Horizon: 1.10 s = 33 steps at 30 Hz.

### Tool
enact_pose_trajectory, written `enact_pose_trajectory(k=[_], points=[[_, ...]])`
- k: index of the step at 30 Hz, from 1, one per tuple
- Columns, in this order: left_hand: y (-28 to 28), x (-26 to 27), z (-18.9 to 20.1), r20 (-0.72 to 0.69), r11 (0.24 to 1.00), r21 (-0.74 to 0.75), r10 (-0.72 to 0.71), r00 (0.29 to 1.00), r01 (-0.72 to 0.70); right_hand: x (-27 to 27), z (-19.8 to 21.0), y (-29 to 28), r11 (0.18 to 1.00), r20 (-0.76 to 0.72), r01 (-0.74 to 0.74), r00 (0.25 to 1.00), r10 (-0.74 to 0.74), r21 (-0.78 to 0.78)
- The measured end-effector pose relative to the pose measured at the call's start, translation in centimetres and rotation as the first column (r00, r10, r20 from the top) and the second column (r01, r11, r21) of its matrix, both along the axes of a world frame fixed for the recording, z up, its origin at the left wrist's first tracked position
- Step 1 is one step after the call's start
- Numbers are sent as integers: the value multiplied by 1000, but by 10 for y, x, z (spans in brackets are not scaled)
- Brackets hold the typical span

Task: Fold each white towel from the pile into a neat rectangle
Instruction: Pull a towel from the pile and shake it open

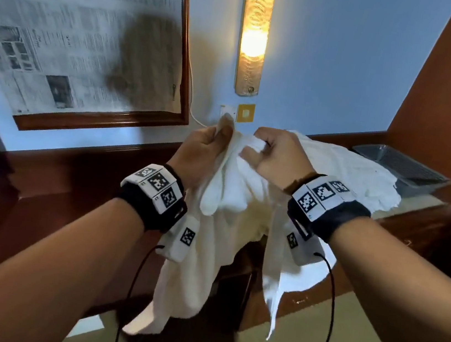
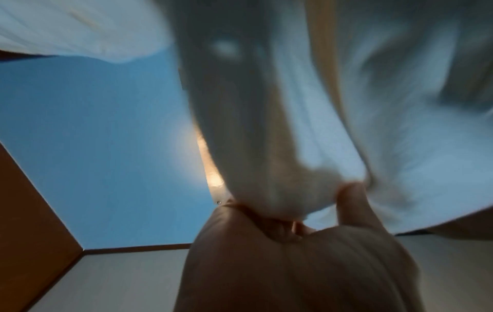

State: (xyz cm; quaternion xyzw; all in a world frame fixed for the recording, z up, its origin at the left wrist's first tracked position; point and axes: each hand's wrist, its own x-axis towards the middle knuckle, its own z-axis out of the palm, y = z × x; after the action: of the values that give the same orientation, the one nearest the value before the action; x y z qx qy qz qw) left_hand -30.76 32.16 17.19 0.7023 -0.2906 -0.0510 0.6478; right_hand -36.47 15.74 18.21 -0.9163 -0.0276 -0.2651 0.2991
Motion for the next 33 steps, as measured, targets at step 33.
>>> enact_pose_trajectory(k=[33], points=[[147,-52,28,214,847,170,467,858,-503,-41,-114,68,983,-392,-174,909,141,-50]])
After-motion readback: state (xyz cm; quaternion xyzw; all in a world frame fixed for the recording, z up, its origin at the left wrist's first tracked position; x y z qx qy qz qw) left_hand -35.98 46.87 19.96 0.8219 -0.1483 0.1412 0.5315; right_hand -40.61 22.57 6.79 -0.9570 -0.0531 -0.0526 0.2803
